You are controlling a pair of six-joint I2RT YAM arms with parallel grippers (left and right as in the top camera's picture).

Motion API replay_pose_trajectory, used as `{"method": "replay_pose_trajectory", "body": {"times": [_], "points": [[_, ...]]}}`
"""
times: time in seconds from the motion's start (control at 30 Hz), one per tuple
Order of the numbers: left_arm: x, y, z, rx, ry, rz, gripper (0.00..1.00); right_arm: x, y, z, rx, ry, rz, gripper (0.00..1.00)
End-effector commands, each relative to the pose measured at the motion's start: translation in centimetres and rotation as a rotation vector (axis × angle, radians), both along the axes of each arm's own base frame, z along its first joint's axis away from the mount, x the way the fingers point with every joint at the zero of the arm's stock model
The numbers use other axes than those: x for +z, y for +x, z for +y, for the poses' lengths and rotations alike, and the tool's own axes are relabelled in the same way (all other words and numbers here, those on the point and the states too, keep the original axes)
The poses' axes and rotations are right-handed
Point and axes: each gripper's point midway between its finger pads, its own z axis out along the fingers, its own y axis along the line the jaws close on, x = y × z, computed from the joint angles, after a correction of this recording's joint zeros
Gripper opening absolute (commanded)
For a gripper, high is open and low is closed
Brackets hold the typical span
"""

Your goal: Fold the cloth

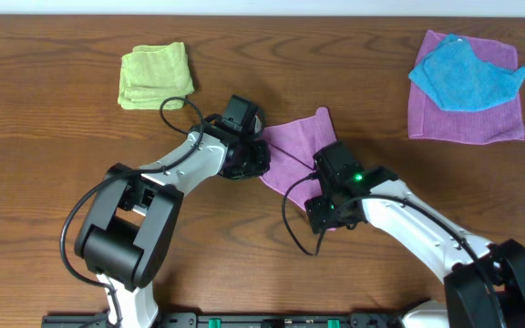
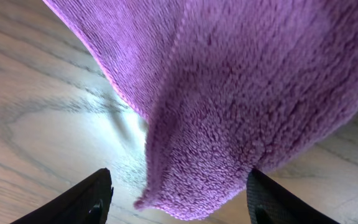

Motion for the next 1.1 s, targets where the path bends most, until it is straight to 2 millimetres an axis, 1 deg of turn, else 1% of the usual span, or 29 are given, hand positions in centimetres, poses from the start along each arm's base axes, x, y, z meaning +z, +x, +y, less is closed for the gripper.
{"method": "replay_pose_trajectory", "body": {"times": [0.0,0.1,0.2,0.3,0.37,0.43,0.57,0.6,0.63,0.67,0.7,0.73,0.8,0.9,0.97,1.0,1.07], "points": [[0.4,0.8,-0.2,-0.007,-0.004,-0.024,0.06,0.8,0.6,1.1,0.001,0.020,-0.015,0.68],[0.4,0.9,-0.2,-0.007,-0.003,-0.025,0.06,1.4,0.6,1.9,0.015,0.030,-0.020,0.66],[0.5,1.0,-0.3,-0.005,-0.006,-0.028,0.06,1.4,0.3,2.5,0.043,0.027,-0.025,0.67],[0.5,1.1,-0.4,-0.001,-0.011,-0.034,0.06,1.1,0.3,2.2,0.052,-0.015,-0.039,0.65],[0.6,1.2,-0.4,0.002,-0.014,-0.036,0.06,0.6,0.5,1.3,0.049,-0.072,-0.050,0.65],[0.6,1.3,-0.5,0.002,-0.015,-0.038,0.06,-0.2,0.3,1.0,0.050,-0.099,-0.032,0.65],[0.6,1.3,-0.5,0.002,-0.015,-0.038,0.06,-1.5,0.7,1.0,0.054,-0.119,-0.020,0.62],[0.6,1.3,-0.5,0.002,-0.015,-0.038,0.06,-1.7,0.8,1.1,0.054,-0.118,-0.022,0.59],[0.6,1.3,-0.5,0.002,-0.015,-0.038,0.06,-1.9,0.9,1.2,0.053,-0.116,-0.024,0.51],[0.6,1.3,-0.5,0.002,-0.015,-0.038,0.06,-1.9,0.9,1.2,0.050,-0.116,-0.024,0.45],[0.6,1.3,-0.5,0.002,-0.015,-0.038,0.06,-1.9,0.9,1.2,0.050,-0.116,-0.024,0.36],[0.6,1.3,-0.5,0.002,-0.015,-0.038,0.06,-1.9,0.9,1.2,0.050,-0.117,-0.024,0.31],[0.6,1.3,-0.5,0.002,-0.015,-0.038,0.06,-1.9,0.9,1.1,0.050,-0.117,-0.023,0.28],[0.6,1.3,-0.5,0.002,-0.015,-0.038,0.06,-1.8,0.9,1.2,0.050,-0.116,-0.024,0.17],[0.6,1.3,-0.5,0.002,-0.015,-0.038,0.06,-1.7,1.0,1.2,0.049,-0.116,-0.025,0.05],[0.6,1.3,-0.5,0.002,-0.015,-0.038,0.06,-1.5,1.1,1.3,0.049,-0.115,-0.026,0.02],[0.6,1.3,-0.5,0.002,-0.015,-0.038,0.06,-1.0,1.3,1.4,0.050,-0.118,-0.025,0.01]]}}
